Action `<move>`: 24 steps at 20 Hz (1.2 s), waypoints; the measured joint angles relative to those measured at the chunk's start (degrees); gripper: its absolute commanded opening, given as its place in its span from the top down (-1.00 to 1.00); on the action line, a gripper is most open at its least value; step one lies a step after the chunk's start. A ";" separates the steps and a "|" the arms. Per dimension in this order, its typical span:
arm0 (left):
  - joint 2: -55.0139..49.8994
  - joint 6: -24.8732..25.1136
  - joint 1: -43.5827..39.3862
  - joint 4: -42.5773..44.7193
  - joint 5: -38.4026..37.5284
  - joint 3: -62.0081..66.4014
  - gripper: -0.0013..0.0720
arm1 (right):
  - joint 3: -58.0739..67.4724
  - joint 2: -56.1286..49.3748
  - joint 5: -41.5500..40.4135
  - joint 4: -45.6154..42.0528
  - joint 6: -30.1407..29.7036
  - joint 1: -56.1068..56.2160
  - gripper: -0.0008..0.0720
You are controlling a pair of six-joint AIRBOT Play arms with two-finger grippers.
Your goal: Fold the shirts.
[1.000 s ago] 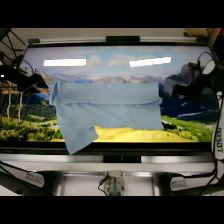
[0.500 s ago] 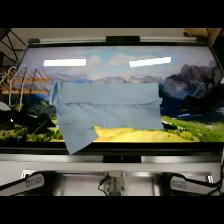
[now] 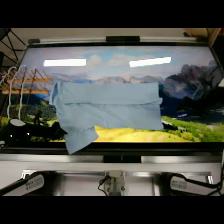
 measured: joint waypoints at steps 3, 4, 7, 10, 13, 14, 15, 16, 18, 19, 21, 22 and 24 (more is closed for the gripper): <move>0.17 -0.31 -1.25 -0.57 1.79 -0.37 0.89 | -6.47 0.00 -1.68 2.08 -1.20 0.50 -0.74; 0.17 -0.28 -1.49 -0.61 1.97 -0.37 0.89 | -9.29 -0.02 -3.15 2.84 -1.51 0.94 -0.74; 0.22 -0.17 -1.81 -0.70 2.23 -0.48 0.89 | -17.11 0.00 -9.57 5.27 -1.70 3.41 -0.74; 0.22 -0.11 -1.95 -0.72 2.10 -0.57 0.89 | -22.21 -0.02 -15.37 6.16 -1.40 5.73 -0.73; 0.20 0.00 -1.99 -0.68 1.53 -0.61 0.89 | -24.30 0.09 -17.46 7.08 -0.59 6.67 -0.51; 0.22 0.00 -1.99 -0.66 1.40 -0.61 0.89 | -24.79 0.20 -18.27 7.37 -0.50 6.80 -0.16; 0.22 0.00 -1.99 -0.63 1.29 -0.63 0.89 | -25.09 0.11 -19.28 7.58 -0.42 6.97 0.18; 0.22 0.00 -1.99 -0.61 1.20 -0.63 0.89 | -25.35 -0.04 -20.04 7.74 -0.22 7.02 0.33; 0.22 0.00 -1.99 -0.61 1.05 -0.70 0.89 | -25.75 -0.04 -21.64 8.31 0.17 7.15 0.85; 0.22 0.00 -2.01 -0.57 0.98 -0.59 0.89 | -25.79 -0.04 -22.21 8.87 0.57 7.19 0.85; 0.26 0.44 -1.99 0.15 0.76 0.28 0.89 | -25.88 0.09 -23.12 9.62 0.52 7.23 0.85; 0.35 1.33 -1.77 0.81 0.74 1.38 0.89 | -25.88 0.46 -23.74 9.55 0.02 7.28 0.85; 0.63 5.20 -1.09 0.11 -1.81 5.60 0.90 | -25.42 1.84 -24.81 8.59 -1.29 7.19 0.85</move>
